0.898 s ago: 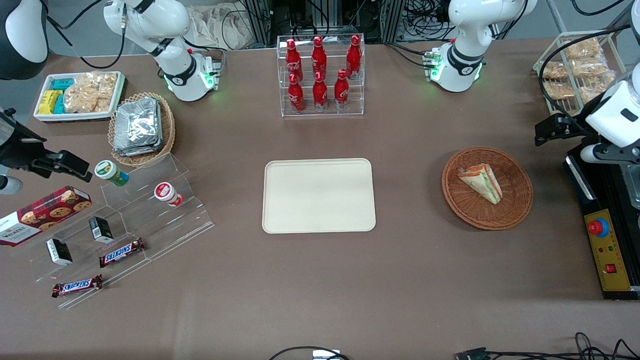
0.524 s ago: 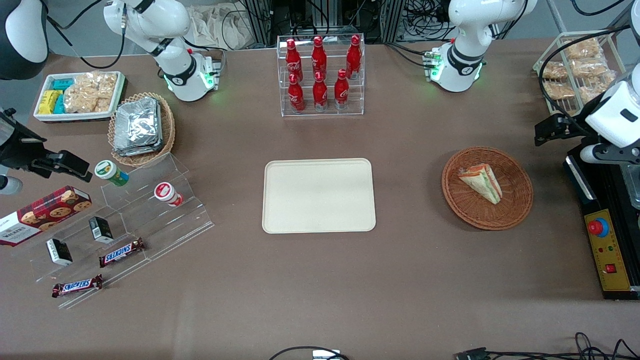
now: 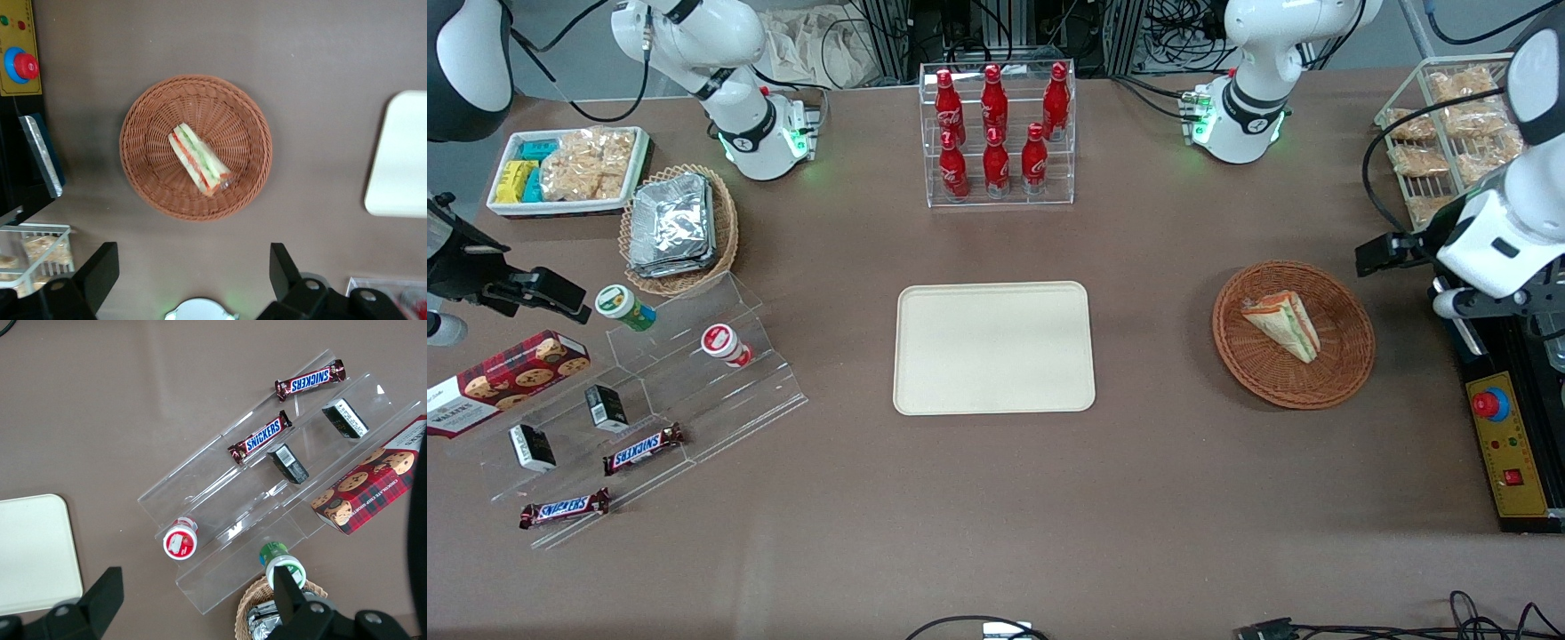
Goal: Place sandwich from basket to tray
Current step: 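Move the left gripper over the sandwich in the wicker basket, then lower the open left gripper around the wrapped sandwich and close it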
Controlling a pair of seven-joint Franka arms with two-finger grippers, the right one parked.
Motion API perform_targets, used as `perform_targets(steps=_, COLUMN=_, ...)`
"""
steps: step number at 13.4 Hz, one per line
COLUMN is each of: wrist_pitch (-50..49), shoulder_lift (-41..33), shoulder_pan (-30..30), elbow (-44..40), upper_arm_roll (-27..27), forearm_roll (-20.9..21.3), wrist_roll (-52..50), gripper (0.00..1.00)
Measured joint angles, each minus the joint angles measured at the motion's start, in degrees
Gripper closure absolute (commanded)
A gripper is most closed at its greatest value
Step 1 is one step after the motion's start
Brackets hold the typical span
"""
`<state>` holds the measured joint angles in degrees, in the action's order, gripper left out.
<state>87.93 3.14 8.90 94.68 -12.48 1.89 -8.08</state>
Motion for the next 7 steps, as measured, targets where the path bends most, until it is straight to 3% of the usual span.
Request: perform_targets(steps=7, wrist_pitch=22.9, shoulder_lift=-4.5, shoulder_pan=0.7, elbow=24.0, upper_arm_roll=0.3, forearm_roll=0.0, wrist_roll=-9.4, gripper=0.0)
